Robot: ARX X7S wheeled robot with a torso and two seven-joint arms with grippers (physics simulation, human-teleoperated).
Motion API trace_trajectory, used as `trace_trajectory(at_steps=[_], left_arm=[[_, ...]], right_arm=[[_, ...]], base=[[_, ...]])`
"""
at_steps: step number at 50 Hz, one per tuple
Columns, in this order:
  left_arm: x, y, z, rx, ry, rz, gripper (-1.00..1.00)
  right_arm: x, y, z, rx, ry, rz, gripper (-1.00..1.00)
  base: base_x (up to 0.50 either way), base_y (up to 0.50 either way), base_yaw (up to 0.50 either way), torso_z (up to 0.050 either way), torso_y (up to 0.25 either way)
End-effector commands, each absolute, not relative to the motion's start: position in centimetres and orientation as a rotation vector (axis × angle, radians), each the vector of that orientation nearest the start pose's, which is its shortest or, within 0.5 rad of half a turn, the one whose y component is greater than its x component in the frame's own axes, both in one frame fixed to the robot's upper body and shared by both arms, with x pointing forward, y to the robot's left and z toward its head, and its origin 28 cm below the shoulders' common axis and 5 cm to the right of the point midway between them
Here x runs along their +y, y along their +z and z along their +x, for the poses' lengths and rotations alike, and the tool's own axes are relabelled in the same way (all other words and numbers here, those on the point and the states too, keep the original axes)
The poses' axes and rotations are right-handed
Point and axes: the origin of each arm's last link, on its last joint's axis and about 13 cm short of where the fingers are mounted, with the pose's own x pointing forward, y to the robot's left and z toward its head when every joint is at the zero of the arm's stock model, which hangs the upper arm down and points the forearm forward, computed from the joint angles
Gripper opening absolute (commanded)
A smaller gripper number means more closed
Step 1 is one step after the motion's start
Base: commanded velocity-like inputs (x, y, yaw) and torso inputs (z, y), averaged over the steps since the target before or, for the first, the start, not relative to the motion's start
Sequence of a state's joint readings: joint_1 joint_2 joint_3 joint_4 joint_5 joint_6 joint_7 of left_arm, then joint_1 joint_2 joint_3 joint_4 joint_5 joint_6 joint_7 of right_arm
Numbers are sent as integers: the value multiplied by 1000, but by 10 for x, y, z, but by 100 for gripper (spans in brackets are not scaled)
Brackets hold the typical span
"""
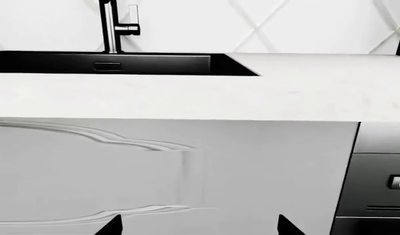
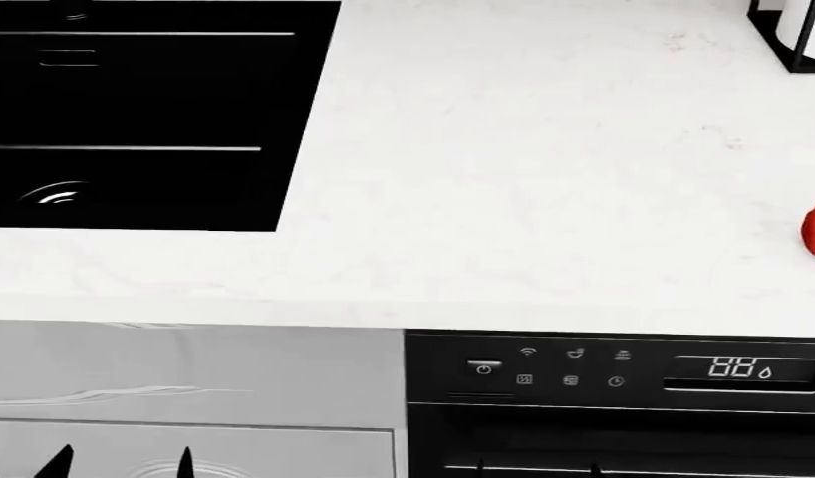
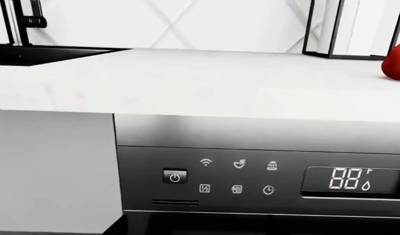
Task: Place the avocado, onion, tomato and bell pepper on the cutting board.
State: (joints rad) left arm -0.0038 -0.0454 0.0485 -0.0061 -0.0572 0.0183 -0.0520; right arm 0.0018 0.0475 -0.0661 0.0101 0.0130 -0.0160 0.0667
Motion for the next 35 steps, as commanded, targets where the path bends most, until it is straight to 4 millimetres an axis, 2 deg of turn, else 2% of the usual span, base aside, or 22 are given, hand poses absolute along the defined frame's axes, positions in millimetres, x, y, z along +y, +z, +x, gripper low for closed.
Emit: trace_trajectory(at_steps=[1, 35], left_arm=[[207, 14, 211, -18, 6, -15, 100], [206, 15, 211, -23, 6, -9, 100]], right_arm=[[-95, 12, 210, -5, -5, -45, 100], [-94, 12, 210, -3, -9, -60, 100]], base=[[0, 82, 0, 0, 0], [0, 143, 0, 0, 0]])
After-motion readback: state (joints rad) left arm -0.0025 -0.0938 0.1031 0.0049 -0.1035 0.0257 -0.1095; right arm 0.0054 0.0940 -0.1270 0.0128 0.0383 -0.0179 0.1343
